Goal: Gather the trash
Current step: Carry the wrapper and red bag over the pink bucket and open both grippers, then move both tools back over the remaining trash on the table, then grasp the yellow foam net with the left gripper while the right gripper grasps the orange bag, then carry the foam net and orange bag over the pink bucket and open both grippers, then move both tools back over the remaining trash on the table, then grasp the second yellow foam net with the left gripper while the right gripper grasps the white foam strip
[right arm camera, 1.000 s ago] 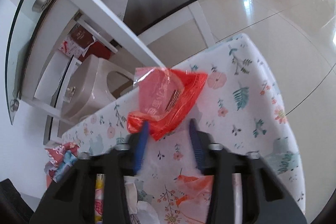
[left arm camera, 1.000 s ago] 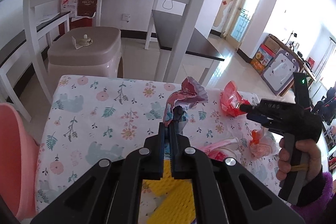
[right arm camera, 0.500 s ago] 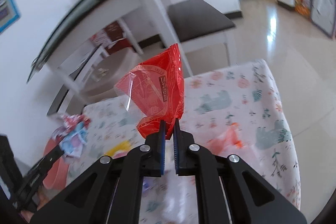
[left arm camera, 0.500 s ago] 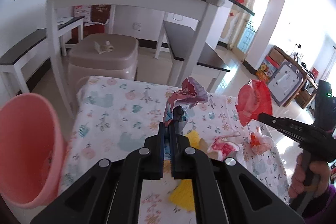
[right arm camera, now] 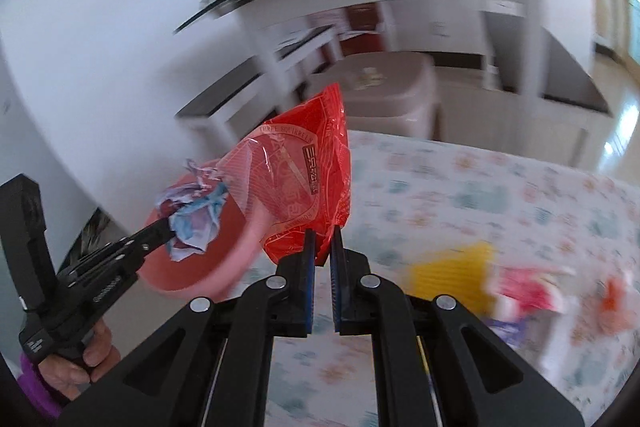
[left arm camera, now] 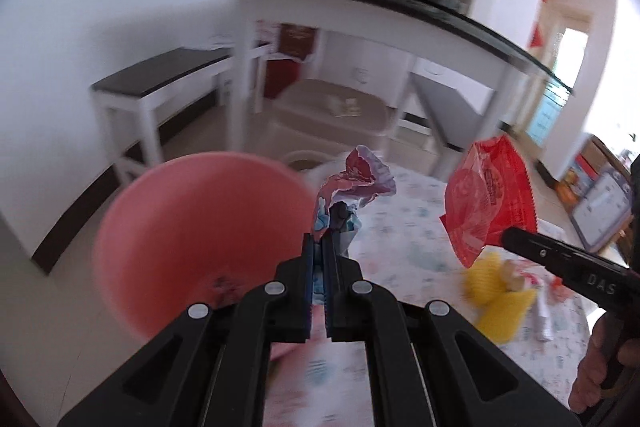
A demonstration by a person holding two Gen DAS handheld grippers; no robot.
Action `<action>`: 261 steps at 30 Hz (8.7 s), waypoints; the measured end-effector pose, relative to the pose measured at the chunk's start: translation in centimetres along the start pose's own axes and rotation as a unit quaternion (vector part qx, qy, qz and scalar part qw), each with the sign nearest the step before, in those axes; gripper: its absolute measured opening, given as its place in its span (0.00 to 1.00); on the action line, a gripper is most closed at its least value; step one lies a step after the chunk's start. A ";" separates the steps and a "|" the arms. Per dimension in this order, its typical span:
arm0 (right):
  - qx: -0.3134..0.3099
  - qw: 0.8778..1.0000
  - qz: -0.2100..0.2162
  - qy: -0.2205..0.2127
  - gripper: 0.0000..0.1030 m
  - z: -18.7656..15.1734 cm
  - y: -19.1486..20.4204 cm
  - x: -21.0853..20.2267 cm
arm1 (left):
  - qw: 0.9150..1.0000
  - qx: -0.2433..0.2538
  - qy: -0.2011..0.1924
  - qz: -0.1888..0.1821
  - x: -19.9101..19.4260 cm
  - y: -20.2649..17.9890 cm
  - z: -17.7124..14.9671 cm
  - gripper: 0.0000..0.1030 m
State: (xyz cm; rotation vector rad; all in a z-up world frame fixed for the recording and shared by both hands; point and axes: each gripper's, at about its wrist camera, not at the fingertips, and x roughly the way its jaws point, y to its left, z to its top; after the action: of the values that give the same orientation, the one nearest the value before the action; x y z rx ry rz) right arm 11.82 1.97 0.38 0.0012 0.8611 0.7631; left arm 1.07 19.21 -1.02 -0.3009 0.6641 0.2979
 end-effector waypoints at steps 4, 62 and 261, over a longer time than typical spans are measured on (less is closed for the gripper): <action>-0.037 0.999 0.022 0.027 0.07 0.4 4.3 2.9 | 0.999 -0.028 0.017 0.034 0.1 3.6 -0.9 0.03; 0.135 0.977 -0.157 -0.058 0.36 -10.1 -16.6 -13.0 | 0.942 0.199 0.140 -0.231 3.2 -18.2 -4.4 0.22; 0.117 0.977 -0.175 0.034 0.39 -11.8 -14.3 -5.7 | 0.941 0.190 0.188 -0.206 14.3 -18.9 -3.1 0.21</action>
State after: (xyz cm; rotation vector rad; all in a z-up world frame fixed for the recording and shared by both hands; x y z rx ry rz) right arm 10.06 -15.47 -7.83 0.0321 0.9800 0.3311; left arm 16.87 3.22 -9.14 -0.1185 0.9961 -0.2994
